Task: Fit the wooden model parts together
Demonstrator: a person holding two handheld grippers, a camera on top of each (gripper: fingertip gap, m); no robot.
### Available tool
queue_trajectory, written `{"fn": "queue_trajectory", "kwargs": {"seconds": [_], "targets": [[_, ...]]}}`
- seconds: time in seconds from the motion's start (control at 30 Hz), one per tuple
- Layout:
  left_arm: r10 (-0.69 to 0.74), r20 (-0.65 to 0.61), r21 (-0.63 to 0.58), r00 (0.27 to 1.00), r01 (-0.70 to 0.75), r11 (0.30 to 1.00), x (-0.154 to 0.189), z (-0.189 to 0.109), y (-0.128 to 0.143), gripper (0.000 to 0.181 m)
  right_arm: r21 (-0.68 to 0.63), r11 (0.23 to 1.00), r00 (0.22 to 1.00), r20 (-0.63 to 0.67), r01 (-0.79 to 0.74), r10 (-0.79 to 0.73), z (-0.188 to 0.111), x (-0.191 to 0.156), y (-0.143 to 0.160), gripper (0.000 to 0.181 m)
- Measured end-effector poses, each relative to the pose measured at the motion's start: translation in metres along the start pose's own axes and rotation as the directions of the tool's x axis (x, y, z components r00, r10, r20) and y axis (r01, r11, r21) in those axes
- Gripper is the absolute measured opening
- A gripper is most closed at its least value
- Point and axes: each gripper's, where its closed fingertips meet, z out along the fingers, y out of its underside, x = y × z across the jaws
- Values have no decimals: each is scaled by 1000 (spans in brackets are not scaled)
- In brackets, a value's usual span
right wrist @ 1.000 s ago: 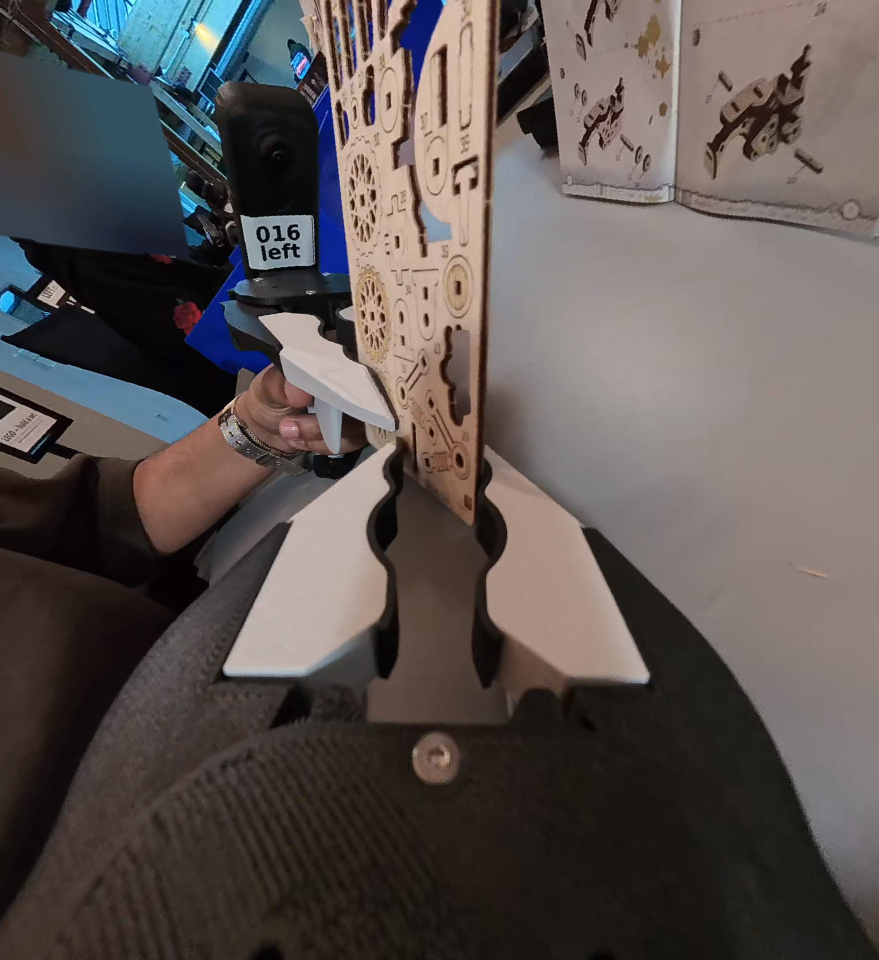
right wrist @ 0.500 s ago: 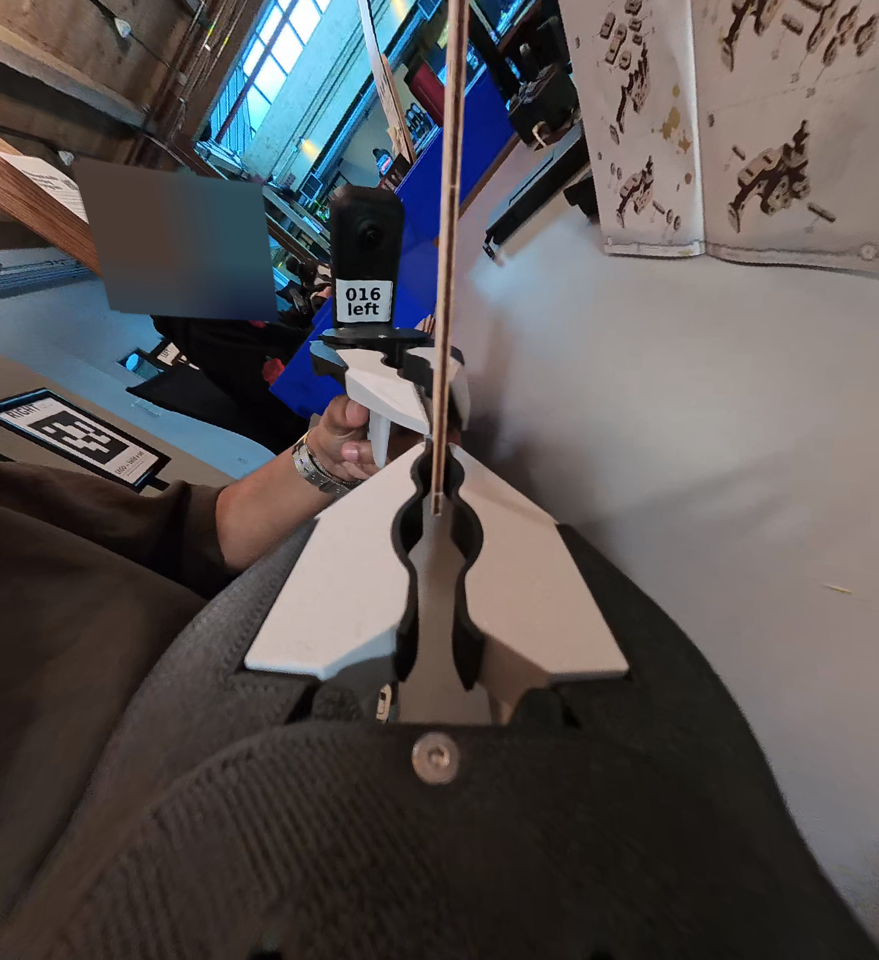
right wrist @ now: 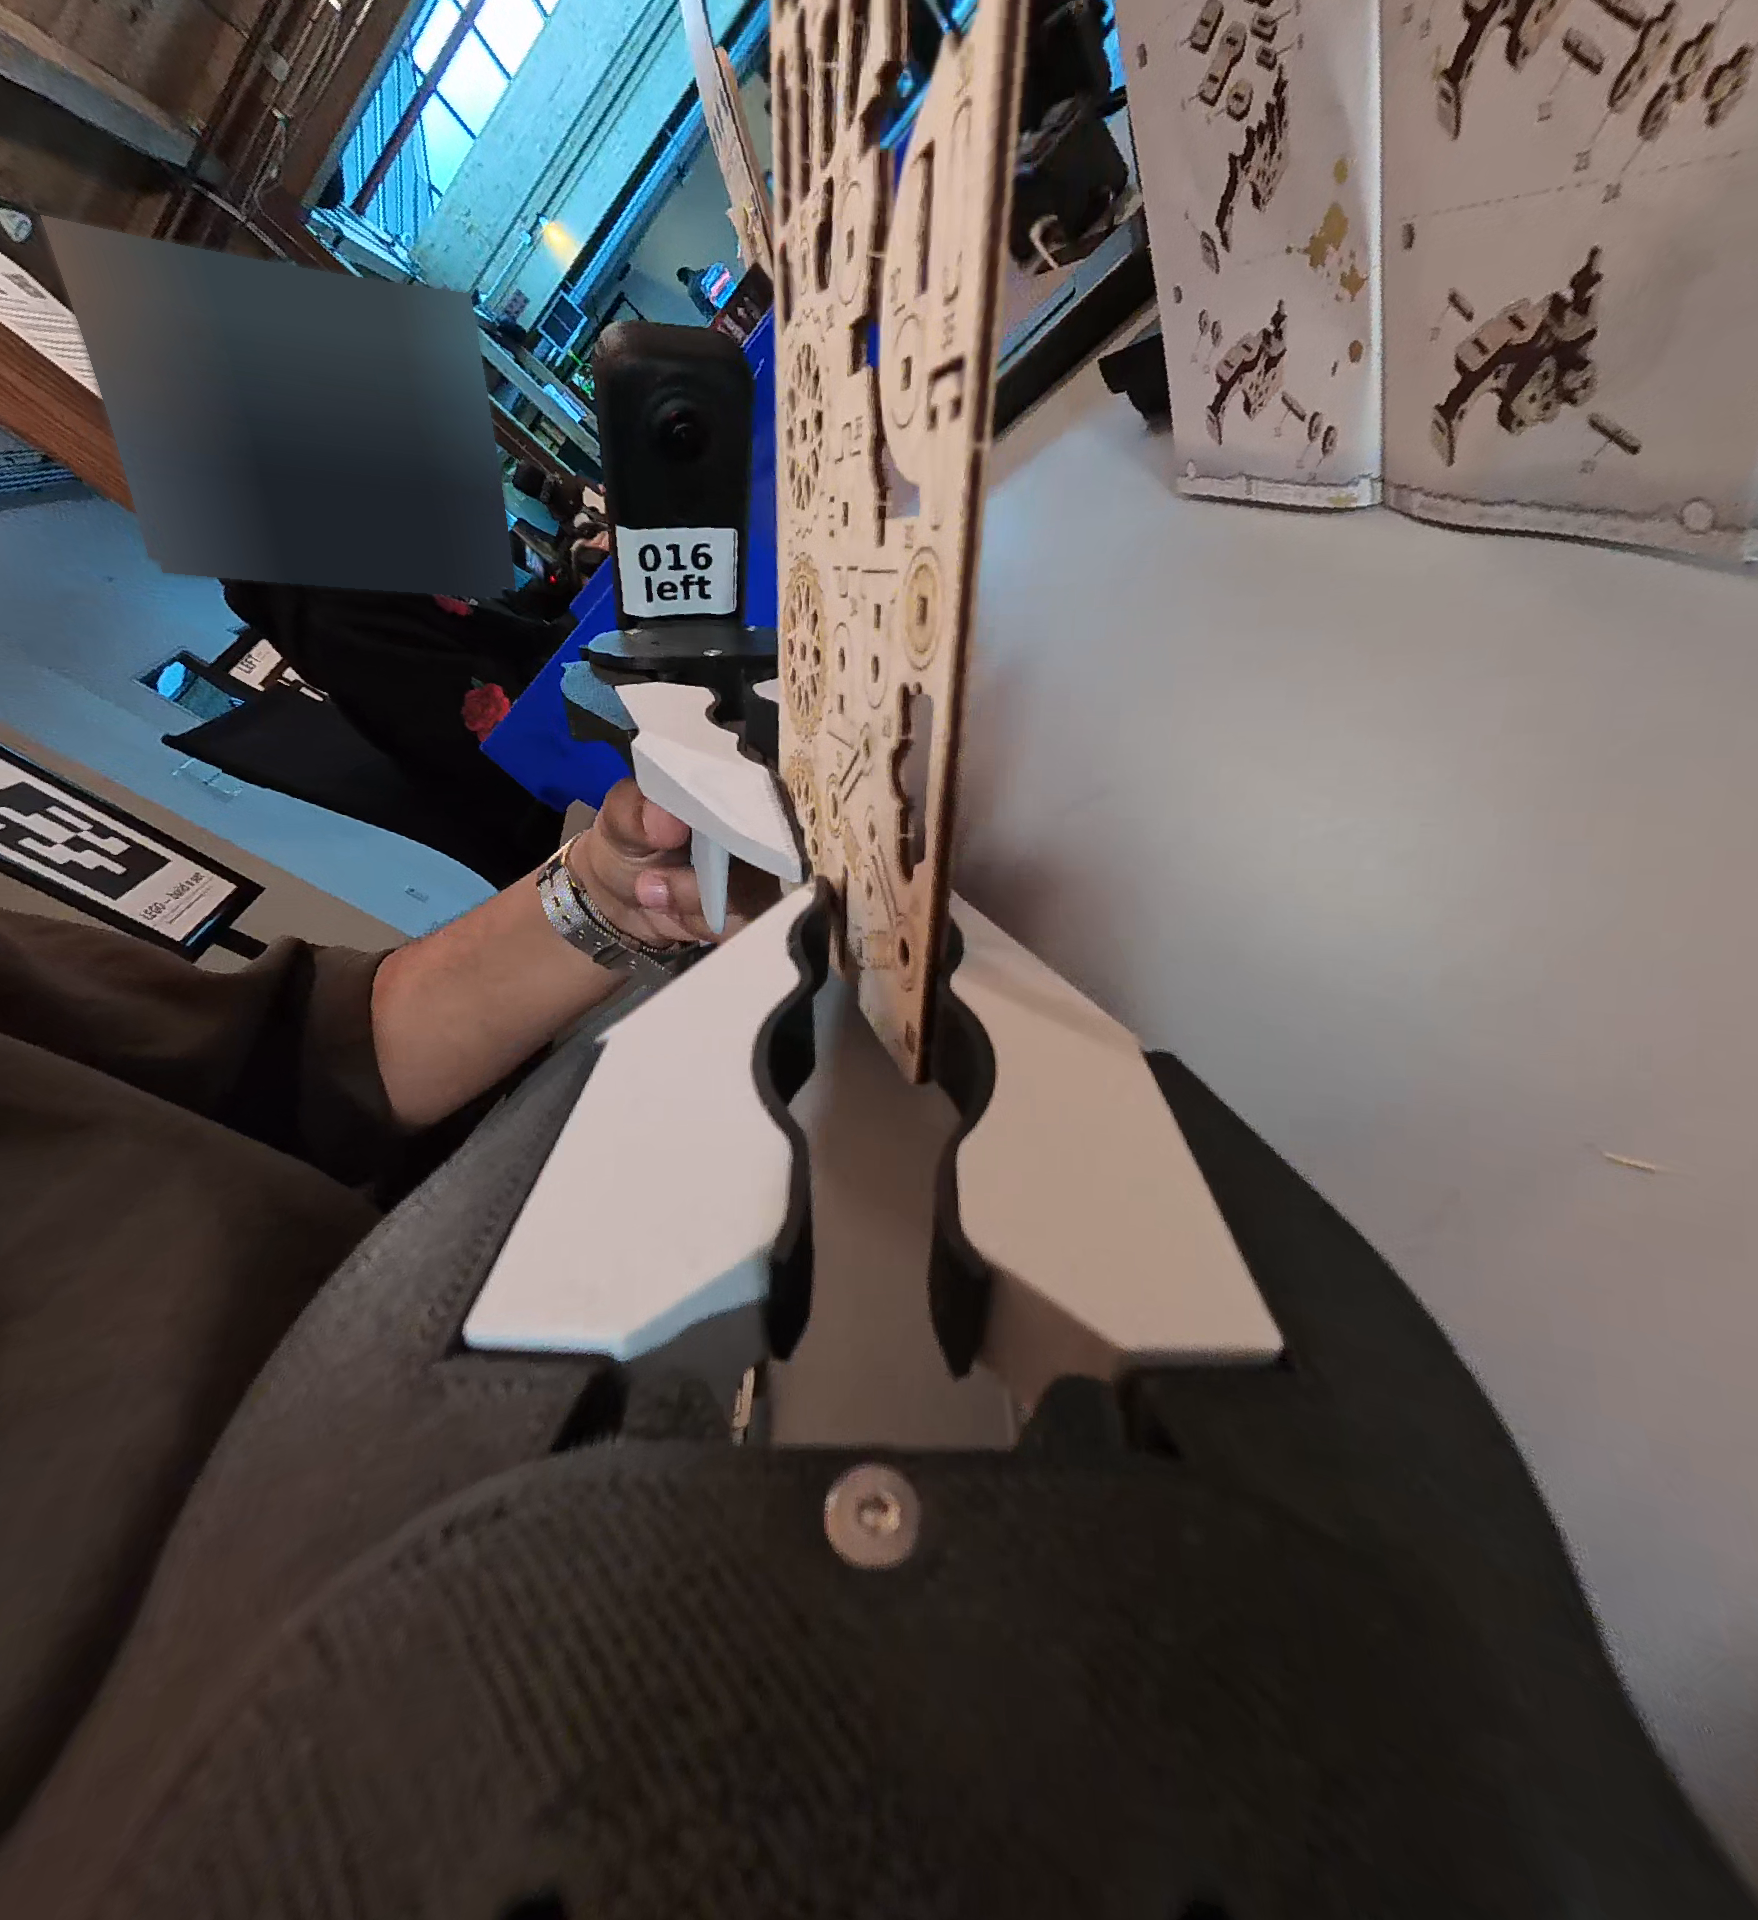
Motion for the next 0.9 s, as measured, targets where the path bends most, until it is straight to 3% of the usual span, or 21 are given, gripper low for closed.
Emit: {"fn": "queue_trajectory", "kwargs": {"seconds": [0.27, 0.9], "targets": [[15, 11, -32, 1000, -15, 999, 0, 3, 5, 0, -64, 998, 1000, -11, 9, -10, 5, 0, 10, 17], [5, 2, -26, 1000, -5, 1000, 0, 3, 4, 0, -36, 999, 1000, -23, 11, -12, 1, 1, 6, 18]]}}
